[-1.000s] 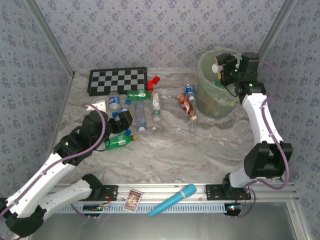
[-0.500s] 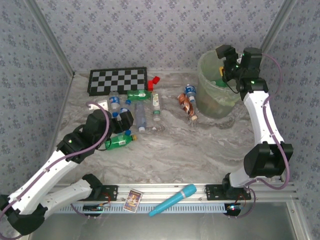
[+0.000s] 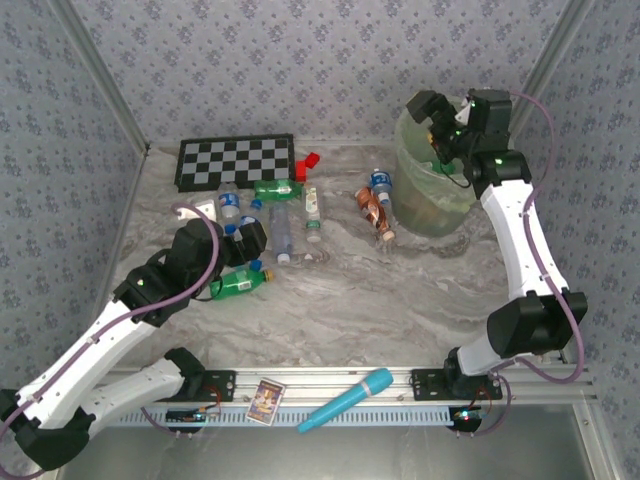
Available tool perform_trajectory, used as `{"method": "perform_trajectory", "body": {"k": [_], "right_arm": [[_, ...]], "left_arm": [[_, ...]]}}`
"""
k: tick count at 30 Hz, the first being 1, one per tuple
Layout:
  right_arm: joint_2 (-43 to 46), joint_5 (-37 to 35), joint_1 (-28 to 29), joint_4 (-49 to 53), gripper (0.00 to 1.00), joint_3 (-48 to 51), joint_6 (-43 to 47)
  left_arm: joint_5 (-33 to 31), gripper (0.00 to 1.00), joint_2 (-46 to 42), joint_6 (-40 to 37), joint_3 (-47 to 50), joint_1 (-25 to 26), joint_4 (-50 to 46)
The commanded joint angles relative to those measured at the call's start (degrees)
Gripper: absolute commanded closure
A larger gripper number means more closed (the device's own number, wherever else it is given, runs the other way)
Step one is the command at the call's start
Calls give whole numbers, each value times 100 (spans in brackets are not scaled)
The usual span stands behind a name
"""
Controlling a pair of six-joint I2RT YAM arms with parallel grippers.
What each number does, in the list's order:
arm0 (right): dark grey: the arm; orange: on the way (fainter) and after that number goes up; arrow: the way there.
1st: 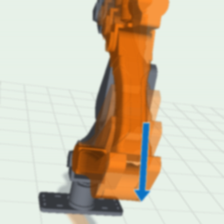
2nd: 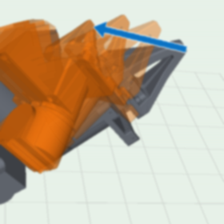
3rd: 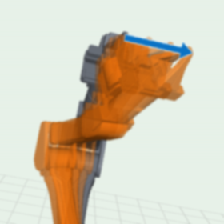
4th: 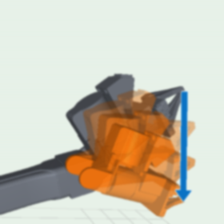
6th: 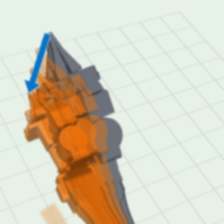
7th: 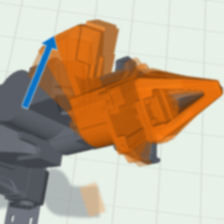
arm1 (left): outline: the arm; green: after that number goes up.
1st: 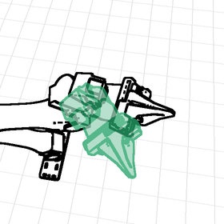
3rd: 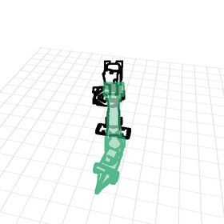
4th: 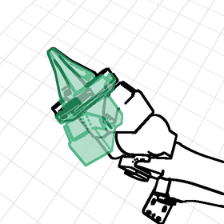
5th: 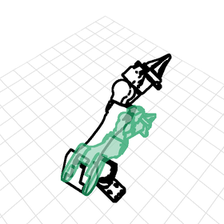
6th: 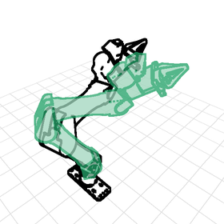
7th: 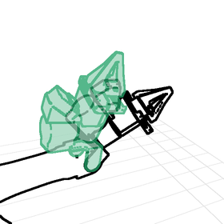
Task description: Put the plastic bottles in the bin
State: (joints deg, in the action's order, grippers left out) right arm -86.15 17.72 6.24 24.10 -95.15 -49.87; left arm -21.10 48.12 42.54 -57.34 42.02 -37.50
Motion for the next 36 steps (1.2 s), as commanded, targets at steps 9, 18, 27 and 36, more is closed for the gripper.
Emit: {"method": "perform_trajectory", "body": {"k": [9,18,27,36], "right_arm": [[96,-956,1517,1233,0,-227,2348],[-606,-2147,2465,2172,0,-201,3521],[-992,-2446,2503,2242,0,630,3743],[-1384,-2734,2526,2049,6,1221,3842]], "left_arm": [[-184,0,-10,66,141,17,-109],[399,0,-72,101,335,17,15],[1258,0,121,-97,375,52,508],[1392,0,413,-294,131,52,545]]}}
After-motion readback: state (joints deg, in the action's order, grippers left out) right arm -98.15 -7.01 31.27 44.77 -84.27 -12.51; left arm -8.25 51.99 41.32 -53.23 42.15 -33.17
